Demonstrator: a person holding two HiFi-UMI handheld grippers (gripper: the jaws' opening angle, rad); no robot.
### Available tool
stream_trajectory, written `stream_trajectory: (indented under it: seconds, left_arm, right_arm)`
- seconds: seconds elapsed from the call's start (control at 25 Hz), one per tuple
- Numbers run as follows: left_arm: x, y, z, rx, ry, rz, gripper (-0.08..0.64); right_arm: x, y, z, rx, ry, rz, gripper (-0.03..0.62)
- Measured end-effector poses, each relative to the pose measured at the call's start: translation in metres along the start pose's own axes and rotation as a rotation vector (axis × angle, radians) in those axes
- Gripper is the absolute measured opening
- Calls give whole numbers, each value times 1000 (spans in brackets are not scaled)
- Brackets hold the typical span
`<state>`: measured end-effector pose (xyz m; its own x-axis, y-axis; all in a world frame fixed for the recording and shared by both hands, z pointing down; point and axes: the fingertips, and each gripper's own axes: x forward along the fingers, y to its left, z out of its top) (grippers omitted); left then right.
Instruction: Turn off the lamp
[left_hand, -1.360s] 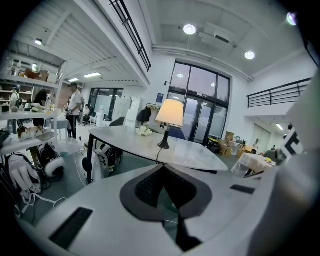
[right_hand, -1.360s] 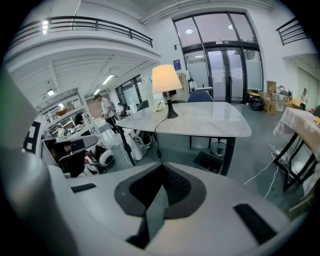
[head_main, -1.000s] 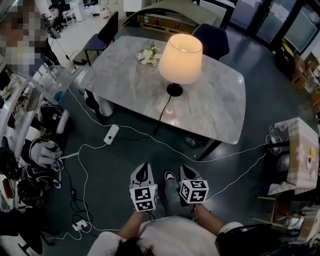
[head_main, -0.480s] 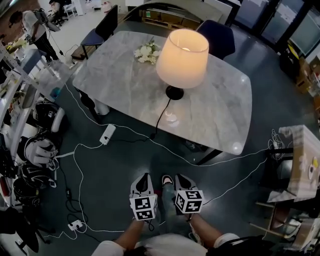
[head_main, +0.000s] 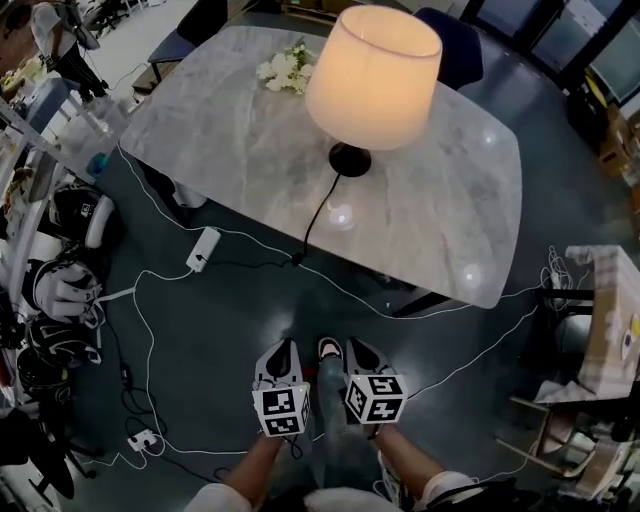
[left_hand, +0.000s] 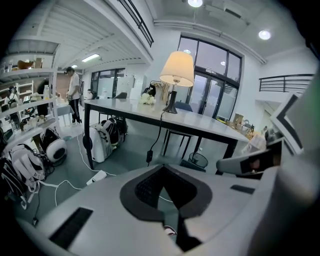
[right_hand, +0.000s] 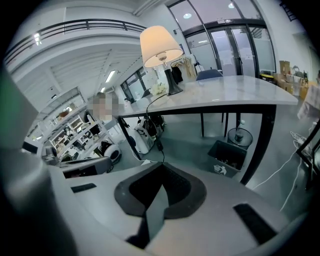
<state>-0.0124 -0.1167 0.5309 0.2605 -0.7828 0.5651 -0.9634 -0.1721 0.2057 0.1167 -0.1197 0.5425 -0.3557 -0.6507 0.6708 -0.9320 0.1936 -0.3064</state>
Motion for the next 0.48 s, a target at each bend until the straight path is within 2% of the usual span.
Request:
stream_trajectory:
  seconds: [0.32, 0.48]
  left_arm:
    - [36, 7, -39, -37, 29, 11, 8]
    - [56, 6, -57, -17, 41, -3, 8]
  right_arm:
    - [31, -18, -27, -9, 38, 5, -2]
    - [49, -24, -40, -7, 43, 14, -2]
